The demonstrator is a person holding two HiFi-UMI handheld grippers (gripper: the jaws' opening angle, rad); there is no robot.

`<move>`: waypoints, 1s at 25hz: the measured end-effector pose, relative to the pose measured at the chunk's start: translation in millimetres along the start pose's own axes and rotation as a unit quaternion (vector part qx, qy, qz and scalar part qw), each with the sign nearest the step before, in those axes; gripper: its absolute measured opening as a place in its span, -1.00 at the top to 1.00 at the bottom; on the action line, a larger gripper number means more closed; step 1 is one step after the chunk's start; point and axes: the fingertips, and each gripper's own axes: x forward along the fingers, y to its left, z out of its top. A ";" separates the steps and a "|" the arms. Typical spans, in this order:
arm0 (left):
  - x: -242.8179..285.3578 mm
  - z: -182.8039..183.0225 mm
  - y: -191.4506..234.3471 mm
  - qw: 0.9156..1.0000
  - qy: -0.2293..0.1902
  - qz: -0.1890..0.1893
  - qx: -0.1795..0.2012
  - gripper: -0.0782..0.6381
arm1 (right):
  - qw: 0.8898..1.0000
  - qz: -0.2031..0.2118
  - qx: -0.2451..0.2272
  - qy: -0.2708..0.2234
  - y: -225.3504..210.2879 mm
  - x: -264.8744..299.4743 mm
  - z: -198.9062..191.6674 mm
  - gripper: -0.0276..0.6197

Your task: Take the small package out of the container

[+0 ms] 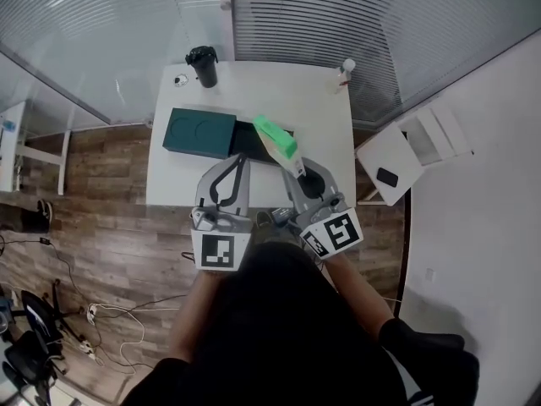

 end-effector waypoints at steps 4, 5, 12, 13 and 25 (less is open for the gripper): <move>-5.7 3.1 12.9 1.000 -0.007 -0.011 -0.011 0.79 | 1.000 -0.029 0.001 -0.004 3.2 2.7 1.9 0.91; -7.0 4.7 16.0 1.000 -0.011 -0.013 -0.012 0.79 | 0.999 -0.034 0.000 -0.005 5.0 3.5 2.8 0.91; -7.6 -7.7 17.5 0.999 -0.013 -0.041 -0.031 0.79 | 0.997 -0.071 -0.007 -0.008 10.5 6.7 -5.4 0.91; -10.3 -9.7 16.2 0.998 -0.016 -0.045 -0.029 0.79 | 0.997 -0.076 -0.003 -0.005 12.5 5.0 -9.8 0.91; -37.5 -40.3 16.1 0.997 0.030 -0.027 -0.073 0.79 | 0.997 -0.074 0.010 0.023 24.8 2.7 -30.0 0.91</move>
